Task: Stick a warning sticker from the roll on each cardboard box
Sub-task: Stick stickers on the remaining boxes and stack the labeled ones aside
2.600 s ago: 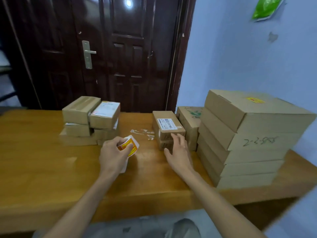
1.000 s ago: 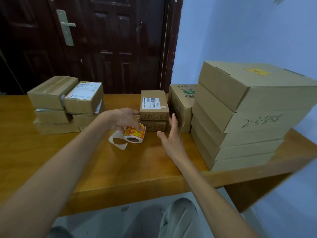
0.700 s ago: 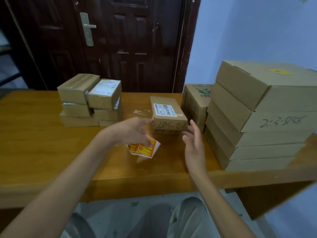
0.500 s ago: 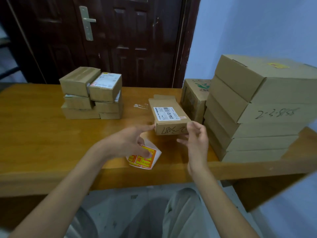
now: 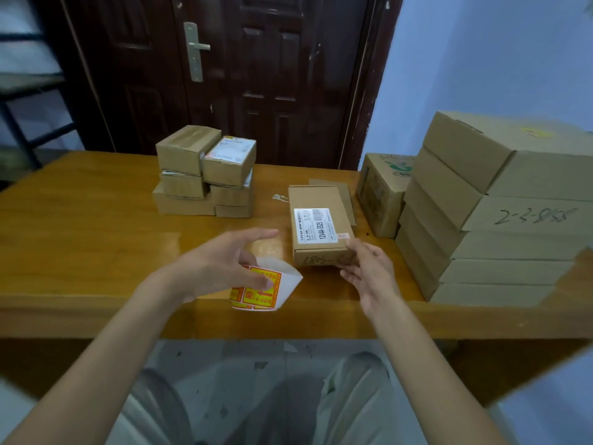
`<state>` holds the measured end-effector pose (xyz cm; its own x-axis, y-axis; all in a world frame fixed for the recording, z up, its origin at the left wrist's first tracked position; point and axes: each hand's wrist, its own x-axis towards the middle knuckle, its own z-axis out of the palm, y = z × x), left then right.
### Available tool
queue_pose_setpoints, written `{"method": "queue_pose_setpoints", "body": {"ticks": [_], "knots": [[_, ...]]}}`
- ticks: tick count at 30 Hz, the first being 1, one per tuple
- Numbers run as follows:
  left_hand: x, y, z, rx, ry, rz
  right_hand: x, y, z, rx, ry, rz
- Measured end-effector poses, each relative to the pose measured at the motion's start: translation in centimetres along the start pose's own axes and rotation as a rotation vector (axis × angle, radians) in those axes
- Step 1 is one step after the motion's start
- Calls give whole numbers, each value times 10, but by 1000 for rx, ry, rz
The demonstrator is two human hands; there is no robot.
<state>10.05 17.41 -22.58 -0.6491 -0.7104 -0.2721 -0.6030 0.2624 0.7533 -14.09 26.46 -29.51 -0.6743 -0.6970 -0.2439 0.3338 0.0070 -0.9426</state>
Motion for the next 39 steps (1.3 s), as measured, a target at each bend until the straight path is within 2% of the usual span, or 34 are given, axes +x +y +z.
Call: {"method": "queue_pose_setpoints", "body": {"ticks": [2, 5, 8, 12, 13, 17, 24, 29, 31, 35, 37, 39], "knots": [[-13, -4, -13, 7, 55, 5, -9, -5, -2, -65, -26, -92], [-37, -9, -37, -32, 141, 26, -19, -13, -5, -274, -63, -342], [-61, -4, -59, -99, 236, 56, -23, -19, -6, -643, -140, -679], [-85, -3, -79, -142, 385, 93, -5, -6, -6, -1240, -214, -1241], [-89, -5, -82, -146, 426, 102, 1, 1, -8, -1334, -261, -1301], [-95, -15, -90, -158, 564, 115, 11, 23, -23, -1433, -373, -1205], [-81, -36, -81, -162, 592, 111, 12, 37, -29, -1378, -366, -1103], [-64, -31, -60, -230, 642, 145, 13, 31, -34, -1344, -390, -965], [-57, -29, -50, -311, 640, 162, 1, 23, -22, -1256, -332, -919], [-38, -28, -36, -484, 589, 162, -49, -5, 35, -752, -190, -865], [-29, -29, -29, -519, 587, 145, -72, -14, 62, -655, -236, -911], [-22, -28, -21, -605, 586, 142, -86, -14, 84, -701, -299, -974]]}}
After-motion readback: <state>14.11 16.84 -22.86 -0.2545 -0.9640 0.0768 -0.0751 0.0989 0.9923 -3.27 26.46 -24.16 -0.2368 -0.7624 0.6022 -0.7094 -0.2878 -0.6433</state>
